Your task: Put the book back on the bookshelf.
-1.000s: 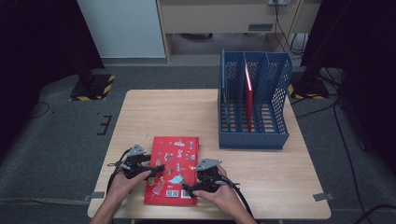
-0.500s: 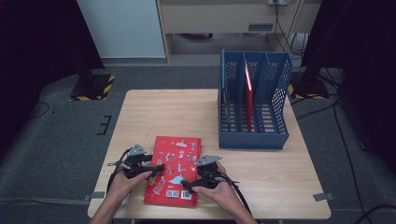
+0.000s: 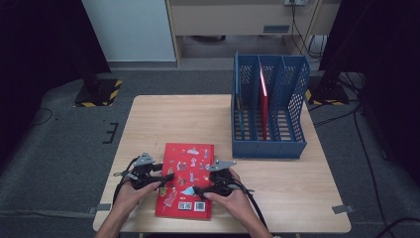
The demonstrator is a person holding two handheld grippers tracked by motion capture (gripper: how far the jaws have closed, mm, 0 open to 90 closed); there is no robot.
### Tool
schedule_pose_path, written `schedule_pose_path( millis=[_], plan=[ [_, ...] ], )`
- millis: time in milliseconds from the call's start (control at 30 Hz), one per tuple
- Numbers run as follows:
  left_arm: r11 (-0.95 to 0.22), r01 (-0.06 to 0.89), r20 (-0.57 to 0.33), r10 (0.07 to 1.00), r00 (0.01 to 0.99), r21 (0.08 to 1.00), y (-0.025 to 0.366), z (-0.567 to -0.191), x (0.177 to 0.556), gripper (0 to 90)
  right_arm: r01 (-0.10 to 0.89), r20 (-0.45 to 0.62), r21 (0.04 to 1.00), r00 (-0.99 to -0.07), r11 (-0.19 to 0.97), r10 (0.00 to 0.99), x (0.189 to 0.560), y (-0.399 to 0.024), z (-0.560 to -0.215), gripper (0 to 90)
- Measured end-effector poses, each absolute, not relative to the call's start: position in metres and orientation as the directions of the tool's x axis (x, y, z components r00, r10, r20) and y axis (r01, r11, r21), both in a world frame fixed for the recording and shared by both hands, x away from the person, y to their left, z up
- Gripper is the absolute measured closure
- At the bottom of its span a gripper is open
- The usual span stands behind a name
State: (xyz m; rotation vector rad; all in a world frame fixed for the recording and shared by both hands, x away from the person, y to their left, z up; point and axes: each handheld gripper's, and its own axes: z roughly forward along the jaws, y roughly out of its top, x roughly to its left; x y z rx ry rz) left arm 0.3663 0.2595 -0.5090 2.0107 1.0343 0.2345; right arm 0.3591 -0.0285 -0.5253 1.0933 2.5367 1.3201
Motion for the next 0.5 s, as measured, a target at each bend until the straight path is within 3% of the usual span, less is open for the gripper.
schedule_pose_path(
  millis=[500],
  plan=[
    [-0.287,0.567,-0.196,0.742,0.642,0.772,0.263,-0.499,0.366,33.7,0.552,0.223,0.755,-0.724,0.354,0.653,0.370,-0.027,-0.507,14.3]
  ],
)
